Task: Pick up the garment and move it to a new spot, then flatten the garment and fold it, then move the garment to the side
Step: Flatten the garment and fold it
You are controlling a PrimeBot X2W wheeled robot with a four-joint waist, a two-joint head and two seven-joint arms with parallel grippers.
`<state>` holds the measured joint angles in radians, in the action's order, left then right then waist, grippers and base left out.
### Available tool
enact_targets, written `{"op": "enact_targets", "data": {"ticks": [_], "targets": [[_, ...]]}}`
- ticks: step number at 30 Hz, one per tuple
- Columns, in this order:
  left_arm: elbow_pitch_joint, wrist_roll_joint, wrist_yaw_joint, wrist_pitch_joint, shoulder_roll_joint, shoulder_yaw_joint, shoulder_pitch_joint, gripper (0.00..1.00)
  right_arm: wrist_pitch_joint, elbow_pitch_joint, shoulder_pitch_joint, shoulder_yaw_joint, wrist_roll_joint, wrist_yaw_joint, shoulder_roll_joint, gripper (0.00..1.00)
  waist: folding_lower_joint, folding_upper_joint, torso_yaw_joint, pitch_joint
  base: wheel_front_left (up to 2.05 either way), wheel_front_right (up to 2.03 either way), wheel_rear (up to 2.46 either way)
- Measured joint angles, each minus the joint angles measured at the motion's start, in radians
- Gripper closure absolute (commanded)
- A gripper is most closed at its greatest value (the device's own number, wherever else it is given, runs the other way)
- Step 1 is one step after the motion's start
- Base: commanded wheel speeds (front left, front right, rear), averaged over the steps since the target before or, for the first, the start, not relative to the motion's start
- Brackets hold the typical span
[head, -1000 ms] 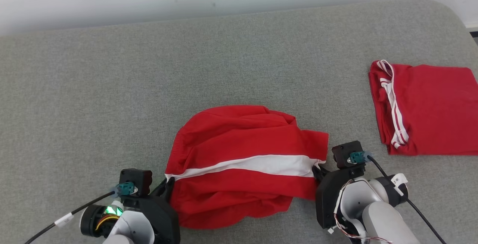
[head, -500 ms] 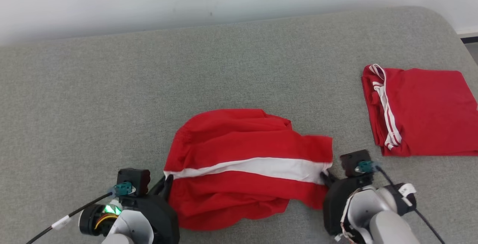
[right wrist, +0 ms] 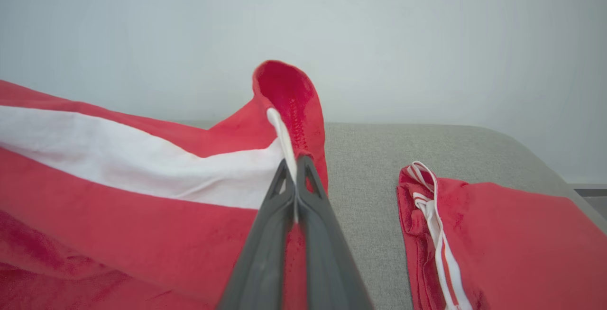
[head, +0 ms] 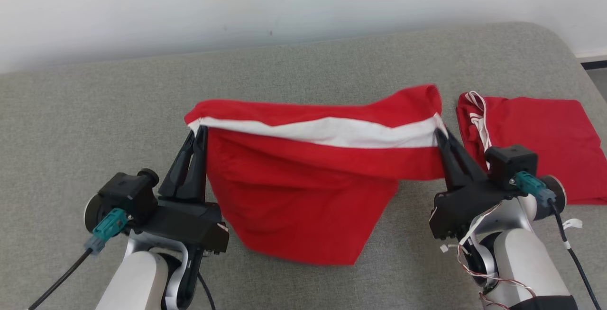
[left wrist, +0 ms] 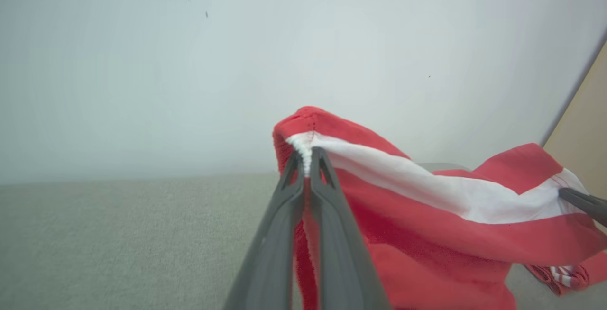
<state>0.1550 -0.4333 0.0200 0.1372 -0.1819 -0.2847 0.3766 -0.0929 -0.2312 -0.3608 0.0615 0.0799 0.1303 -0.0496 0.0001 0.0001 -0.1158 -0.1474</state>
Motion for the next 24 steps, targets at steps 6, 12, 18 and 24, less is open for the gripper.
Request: {"op": "enact_targets", "data": {"ticks": [6,12,18,24], "targets": [[-0.030,0.004,0.007,0.040,0.008,-0.010,0.004,1.00,0.109,0.016,-0.013,-0.019,0.002,0.000,-0.001,1.00,-0.0001,0.0000,0.006,0.012,0.00,0.00,0.00],[0.062,-0.020,-0.007,-0.088,-0.009,-0.039,-0.094,1.00,-0.020,-0.103,0.045,-0.035,0.006,0.000,0.000,1.00,-0.0001,0.0000,0.011,0.008,0.00,0.00,0.00],[0.104,-0.046,0.000,-0.173,-0.026,-0.065,-0.151,1.00,-0.092,-0.194,0.080,-0.028,0.034,0.000,0.000,1.00,0.0000,0.0000,0.022,-0.004,0.00,0.00,0.00],[0.135,-0.047,0.004,-0.169,-0.023,-0.079,-0.156,0.98,-0.092,-0.260,0.077,-0.016,0.045,0.000,0.000,1.00,0.0000,0.0000,0.032,-0.011,0.00,0.00,0.00]]}}
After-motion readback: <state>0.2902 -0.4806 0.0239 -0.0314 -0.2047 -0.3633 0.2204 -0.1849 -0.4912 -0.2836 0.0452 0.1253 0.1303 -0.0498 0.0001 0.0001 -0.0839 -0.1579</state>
